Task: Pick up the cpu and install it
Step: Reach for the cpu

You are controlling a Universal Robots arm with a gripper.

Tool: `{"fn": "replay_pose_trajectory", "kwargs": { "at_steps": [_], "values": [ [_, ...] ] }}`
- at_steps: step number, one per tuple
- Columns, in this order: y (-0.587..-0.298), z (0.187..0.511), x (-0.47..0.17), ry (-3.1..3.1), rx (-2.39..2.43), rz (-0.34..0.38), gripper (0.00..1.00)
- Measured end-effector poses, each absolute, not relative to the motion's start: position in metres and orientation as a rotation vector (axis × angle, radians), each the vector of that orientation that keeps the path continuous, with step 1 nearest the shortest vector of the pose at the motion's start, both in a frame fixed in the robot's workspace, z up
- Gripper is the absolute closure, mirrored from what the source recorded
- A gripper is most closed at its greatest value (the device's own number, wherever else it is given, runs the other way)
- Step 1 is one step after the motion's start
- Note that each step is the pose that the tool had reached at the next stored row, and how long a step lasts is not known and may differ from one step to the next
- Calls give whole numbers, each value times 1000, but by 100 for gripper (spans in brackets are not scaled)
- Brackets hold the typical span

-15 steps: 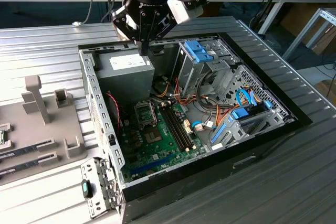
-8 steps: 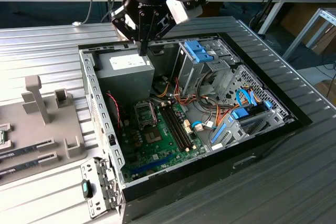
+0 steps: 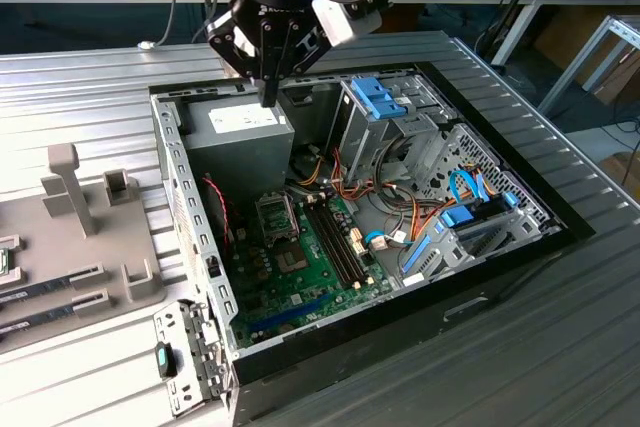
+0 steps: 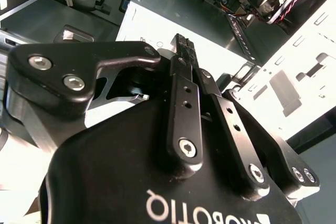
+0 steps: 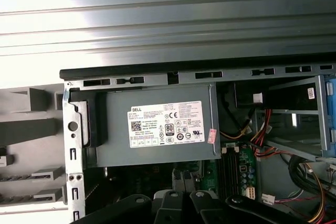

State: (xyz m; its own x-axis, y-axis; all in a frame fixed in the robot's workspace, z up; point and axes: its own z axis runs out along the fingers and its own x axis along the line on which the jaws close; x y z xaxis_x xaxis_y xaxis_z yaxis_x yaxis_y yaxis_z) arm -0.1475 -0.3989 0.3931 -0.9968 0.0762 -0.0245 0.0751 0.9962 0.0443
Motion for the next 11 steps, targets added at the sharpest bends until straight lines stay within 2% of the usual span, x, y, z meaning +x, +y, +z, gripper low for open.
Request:
{"fn": "replay_pose_trajectory", "kwargs": {
  "at_steps": [11],
  "values": [
    [-399, 393, -152, 3112, 118, 68, 89]
  ]
}}
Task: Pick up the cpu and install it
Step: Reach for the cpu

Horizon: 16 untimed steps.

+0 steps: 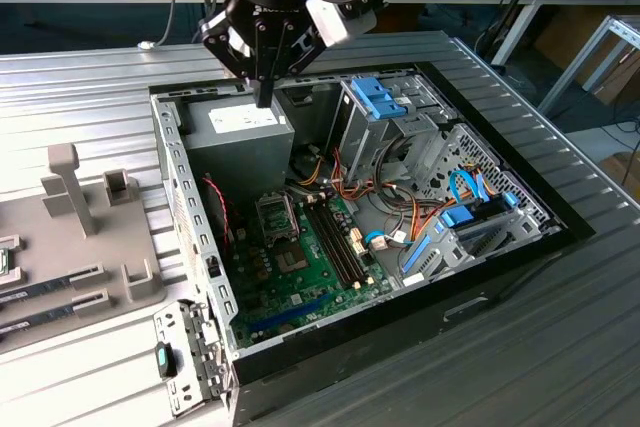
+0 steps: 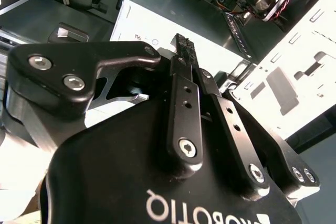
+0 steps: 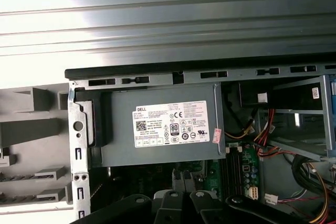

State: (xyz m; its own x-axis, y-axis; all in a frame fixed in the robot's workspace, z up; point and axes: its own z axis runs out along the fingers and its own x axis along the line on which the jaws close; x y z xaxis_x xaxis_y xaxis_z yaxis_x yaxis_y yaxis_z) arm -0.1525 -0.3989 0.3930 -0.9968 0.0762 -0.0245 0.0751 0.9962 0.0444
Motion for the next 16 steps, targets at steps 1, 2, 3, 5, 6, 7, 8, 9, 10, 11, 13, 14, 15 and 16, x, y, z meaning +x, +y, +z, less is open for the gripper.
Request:
{"fn": "replay_pose_trajectory", "kwargs": {
  "at_steps": [1, 2, 3, 5, 6, 7, 8, 9, 10, 11, 13, 14, 15, 16],
  "values": [
    [-399, 393, -153, 3113, 118, 68, 89],
    [-399, 393, -153, 3112, 118, 68, 89],
    [-399, 393, -153, 3112, 118, 68, 89],
    [-399, 393, -153, 3112, 118, 68, 89],
    [-399, 393, -154, 3112, 118, 68, 89],
    [-399, 393, -154, 3112, 118, 68, 89],
    [-399, 393, -155, 3112, 118, 68, 89],
    [-399, 393, -155, 3112, 118, 68, 89],
    [-399, 393, -157, 3112, 118, 68, 89],
    [-399, 393, -158, 3112, 118, 68, 89],
    [-399, 393, -159, 3112, 118, 68, 89],
    [-399, 393, -160, 3113, 118, 68, 89],
    [-399, 393, -160, 3112, 118, 68, 89],
    [-399, 393, -160, 3112, 118, 68, 89]
  ]
}}
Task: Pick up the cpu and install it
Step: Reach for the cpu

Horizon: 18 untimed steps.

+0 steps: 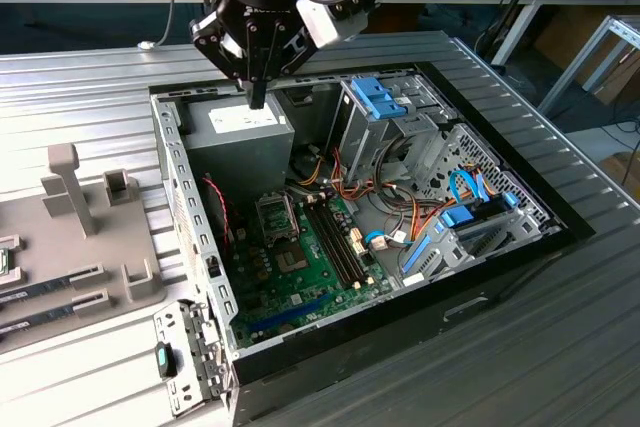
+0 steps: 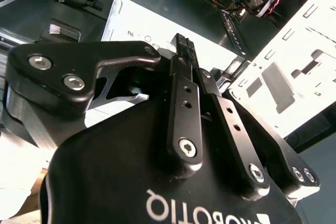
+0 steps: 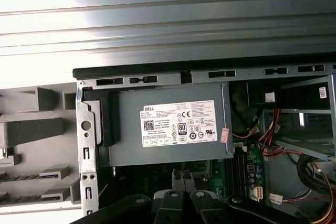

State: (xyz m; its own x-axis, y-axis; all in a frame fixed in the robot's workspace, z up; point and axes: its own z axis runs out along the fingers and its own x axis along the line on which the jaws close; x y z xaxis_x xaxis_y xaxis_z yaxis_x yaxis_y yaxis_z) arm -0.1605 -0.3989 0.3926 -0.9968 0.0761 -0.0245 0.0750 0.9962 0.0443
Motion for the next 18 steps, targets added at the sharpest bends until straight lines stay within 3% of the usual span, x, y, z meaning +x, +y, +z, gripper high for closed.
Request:
{"fn": "replay_pose_trajectory", "kwargs": {
  "at_steps": [18],
  "values": [
    [-399, 392, -165, 3113, 118, 68, 89]
  ]
}}
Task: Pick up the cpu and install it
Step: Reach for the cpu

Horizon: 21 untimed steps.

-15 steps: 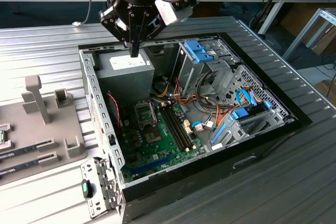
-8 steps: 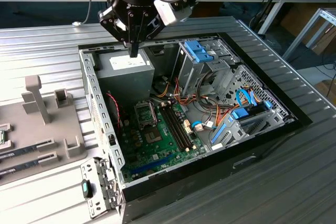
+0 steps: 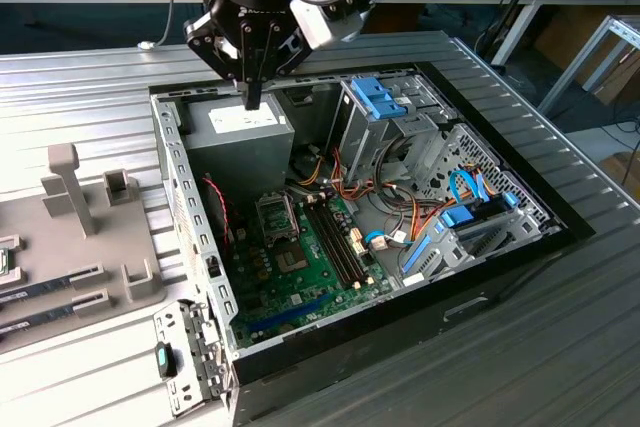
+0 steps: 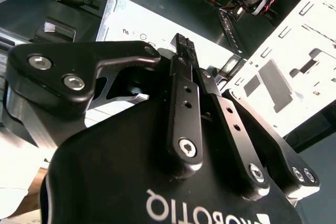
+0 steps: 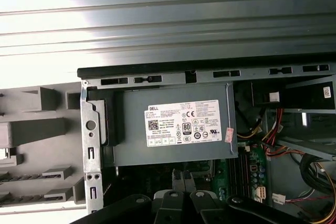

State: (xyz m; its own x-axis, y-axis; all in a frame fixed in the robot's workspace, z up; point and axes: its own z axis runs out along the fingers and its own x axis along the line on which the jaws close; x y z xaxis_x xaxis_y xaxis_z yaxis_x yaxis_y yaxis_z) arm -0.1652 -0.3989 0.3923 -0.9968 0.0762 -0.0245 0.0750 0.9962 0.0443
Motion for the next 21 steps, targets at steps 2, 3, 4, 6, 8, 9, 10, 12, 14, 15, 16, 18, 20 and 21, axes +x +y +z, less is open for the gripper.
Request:
{"fn": "replay_pose_trajectory", "kwargs": {
  "at_steps": [2, 3, 4, 6, 8, 9, 10, 12, 14, 15, 16, 18, 20, 21],
  "values": [
    [-399, 392, -165, 3113, 118, 68, 89],
    [-399, 392, -166, 3112, 118, 68, 89],
    [-399, 392, -166, 3113, 118, 68, 89],
    [-399, 392, -166, 3113, 118, 68, 89],
    [-399, 392, -166, 3113, 118, 68, 89],
    [-399, 392, -167, 3113, 118, 68, 89],
    [-399, 392, -167, 3112, 118, 68, 89],
    [-399, 392, -168, 3112, 118, 68, 89],
    [-399, 392, -168, 3112, 118, 68, 89],
    [-399, 392, -169, 3113, 118, 68, 89],
    [-399, 392, -169, 3113, 118, 68, 89],
    [-399, 392, -169, 3112, 118, 68, 89],
    [-399, 392, -170, 3112, 118, 68, 89],
    [-399, 392, -170, 3112, 118, 68, 89]
  ]
}}
